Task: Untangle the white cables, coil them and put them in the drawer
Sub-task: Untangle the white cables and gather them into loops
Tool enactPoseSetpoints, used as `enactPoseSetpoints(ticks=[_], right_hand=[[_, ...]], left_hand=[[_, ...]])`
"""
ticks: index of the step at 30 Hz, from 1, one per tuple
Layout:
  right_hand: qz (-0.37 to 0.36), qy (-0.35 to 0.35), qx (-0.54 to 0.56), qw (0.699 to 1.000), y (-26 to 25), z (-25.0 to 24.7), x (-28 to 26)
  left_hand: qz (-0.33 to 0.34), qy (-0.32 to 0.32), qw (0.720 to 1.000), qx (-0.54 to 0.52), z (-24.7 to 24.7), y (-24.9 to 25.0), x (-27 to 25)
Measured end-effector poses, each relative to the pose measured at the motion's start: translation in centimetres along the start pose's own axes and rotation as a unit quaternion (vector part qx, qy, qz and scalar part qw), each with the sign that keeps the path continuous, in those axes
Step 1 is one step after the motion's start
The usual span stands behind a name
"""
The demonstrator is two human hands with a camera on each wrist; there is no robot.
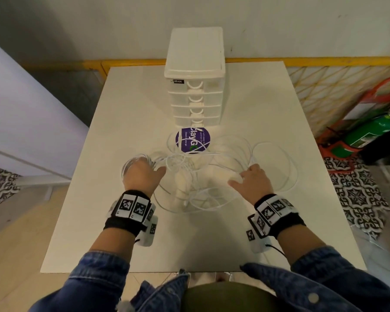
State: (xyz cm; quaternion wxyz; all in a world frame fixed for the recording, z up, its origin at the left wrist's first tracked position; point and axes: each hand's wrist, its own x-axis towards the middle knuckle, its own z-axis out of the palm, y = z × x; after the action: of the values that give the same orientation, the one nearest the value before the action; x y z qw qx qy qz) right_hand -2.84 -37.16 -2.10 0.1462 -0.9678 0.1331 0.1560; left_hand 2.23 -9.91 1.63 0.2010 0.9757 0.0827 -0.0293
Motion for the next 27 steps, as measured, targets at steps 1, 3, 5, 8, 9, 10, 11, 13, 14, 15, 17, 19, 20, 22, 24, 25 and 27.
enactPoseSetpoints(ticks=[1, 3, 5, 8, 9, 10, 11, 13, 14, 15, 17, 19, 20, 22, 24, 25, 27], right_hand=[[-0.004, -0.022, -0.043, 0.999, 0.0, 0.2, 0.0], [-0.019, -0.01, -0.024, 0.999, 0.3, 0.5, 0.1], [-0.038, 0.045, 0.112, 0.992, 0.7, 0.5, 0.1], [-0.064, 0.15, 0.278, 0.947, 1.5, -0.7, -0.1], [-0.058, 0.186, 0.312, 0.93, 2.1, -1.4, -0.1], [-0.037, 0.211, 0.335, 0.917, 2.8, -2.1, -0.3], [-0.005, 0.226, 0.338, 0.914, 3.7, -2.7, -0.4], [0.069, 0.218, 0.295, 0.928, 5.8, -2.9, -0.7], [0.089, 0.191, 0.269, 0.94, 6.5, -2.6, -0.9], [0.09, 0.16, 0.247, 0.951, 6.9, -2.2, -0.9], [0.06, 0.104, 0.229, 0.966, 6.7, -1.0, -1.1], [0.05, 0.073, 0.231, 0.969, 6.1, -0.4, -1.3], [0.044, 0.061, 0.226, 0.971, 5.8, -0.1, -1.3], [0.029, 0.035, 0.193, 0.98, 5.5, 0.4, -1.3], [0.031, 0.024, 0.177, 0.983, 5.4, 0.7, -1.3], [0.04, 0.036, 0.178, 0.982, 5.5, 0.6, -1.3], [0.062, 0.081, 0.178, 0.979, 6.1, 0.2, -1.3]], left_hand=[[0.0, 0.003, 1.0, -0.007, 0.0, 0.2, -0.1], [0.015, 0.015, 1.0, -0.018, 0.1, 0.6, -0.2], [0.024, 0.022, 0.999, -0.019, 0.3, 0.5, 0.0], [-0.024, -0.031, 0.999, -0.023, 0.2, -0.4, 0.6], [-0.048, -0.048, 0.998, -0.018, -0.1, -1.1, 1.1], [-0.078, -0.056, 0.995, -0.023, -0.5, -1.9, 1.5], [-0.107, -0.06, 0.992, -0.03, -0.8, -2.7, 1.8], [-0.141, -0.075, 0.987, -0.028, -1.1, -3.9, 2.3], [-0.137, -0.091, 0.986, -0.023, -1.1, -3.8, 2.3], [-0.122, -0.108, 0.987, -0.015, -1.0, -3.4, 2.1], [-0.077, -0.132, 0.988, -0.014, -0.4, -1.7, 1.8], [-0.039, -0.117, 0.992, -0.025, -0.2, 0.6, 1.0], [-0.021, -0.097, 0.995, -0.03, 0.0, 1.5, 0.8], [0.021, -0.062, 0.997, -0.05, 0.7, 2.9, 0.4], [0.054, -0.063, 0.993, -0.086, 1.3, 4.0, -0.3], [0.058, -0.069, 0.99, -0.11, 1.6, 4.4, -0.5], [0.045, -0.069, 0.984, -0.156, 1.8, 4.6, -0.8]])
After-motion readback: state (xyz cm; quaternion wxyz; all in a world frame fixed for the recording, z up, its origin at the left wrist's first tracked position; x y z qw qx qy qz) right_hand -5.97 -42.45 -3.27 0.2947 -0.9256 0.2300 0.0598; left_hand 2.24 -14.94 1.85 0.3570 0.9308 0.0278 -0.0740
